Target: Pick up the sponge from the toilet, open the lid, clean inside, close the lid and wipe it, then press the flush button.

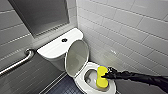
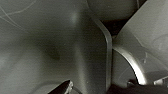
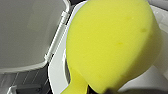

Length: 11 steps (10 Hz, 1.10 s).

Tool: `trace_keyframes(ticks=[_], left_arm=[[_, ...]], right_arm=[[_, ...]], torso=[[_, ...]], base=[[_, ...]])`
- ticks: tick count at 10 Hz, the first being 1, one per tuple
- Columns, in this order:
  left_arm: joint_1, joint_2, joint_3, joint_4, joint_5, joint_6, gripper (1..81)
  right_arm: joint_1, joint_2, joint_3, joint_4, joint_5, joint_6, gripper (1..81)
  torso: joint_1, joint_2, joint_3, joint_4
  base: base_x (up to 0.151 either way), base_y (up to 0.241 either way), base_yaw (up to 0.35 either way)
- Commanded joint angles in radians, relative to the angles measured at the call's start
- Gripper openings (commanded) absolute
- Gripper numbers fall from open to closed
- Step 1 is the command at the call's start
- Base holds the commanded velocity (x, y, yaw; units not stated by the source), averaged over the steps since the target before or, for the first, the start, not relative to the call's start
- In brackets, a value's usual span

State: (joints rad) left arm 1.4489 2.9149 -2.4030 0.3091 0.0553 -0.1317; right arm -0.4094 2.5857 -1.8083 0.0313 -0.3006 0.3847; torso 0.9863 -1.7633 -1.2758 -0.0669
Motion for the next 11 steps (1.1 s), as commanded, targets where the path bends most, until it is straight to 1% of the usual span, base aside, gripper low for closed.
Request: trace_keyframes(ticks=[1,2,3,4,7,8,9,11], left_arm=[[0.014,0.015,0.025,-0.015,0.066,0.001,81.1],[0.014,0.015,0.025,-0.015,0.066,0.001,81.1],[0.014,0.017,0.025,-0.015,0.067,0.001,81.1],[0.014,0.017,0.025,-0.015,0.067,0.001,81.1],[0.02,0.017,0.025,-0.018,0.07,0.0,81.1],[0.023,0.017,0.025,-0.018,0.07,0.0,81.1],[0.025,0.015,0.025,-0.025,0.072,0.0,81.1],[0.026,0.014,0.028,-0.027,0.074,0.0,81.1]], right_arm=[[0.168,0.062,-0.08,-0.036,-0.058,-0.003,1.0],[0.166,0.092,-0.115,-0.037,-0.034,-0.004,1.0],[0.163,0.116,-0.141,-0.036,0.02,-0.004,1.0],[0.168,0.159,-0.196,-0.036,0.064,-0.004,1.0],[0.166,0.296,-0.411,-0.036,0.092,-0.012,1.0],[0.169,0.325,-0.442,-0.034,0.096,-0.012,1.0],[0.172,0.329,-0.442,-0.034,0.106,-0.01,1.0],[0.142,0.313,-0.431,-0.031,0.118,-0.001,1.0]], torso=[[0.0,0.0,0.0,0.0],[0.0,0.0,0.0,0.0],[0.0,0.0,0.0,0.0],[0.0,0.0,0.0,0.0],[0.0,0.0,0.0,0.0],[0.0,0.0,0.0,0.0],[0.0,0.0,0.0,0.0],[0.0,0.0,0.0,0.0]], base=[[0.0,0.0,0.0],[0.0,0.0,0.0],[0.0,0.0,0.0],[0.0,0.0,0.0],[0.0,0.0,0.0],[0.0,0.0,0.0],[0.0,0.0,0.0],[0.0,0.0,0.0]])
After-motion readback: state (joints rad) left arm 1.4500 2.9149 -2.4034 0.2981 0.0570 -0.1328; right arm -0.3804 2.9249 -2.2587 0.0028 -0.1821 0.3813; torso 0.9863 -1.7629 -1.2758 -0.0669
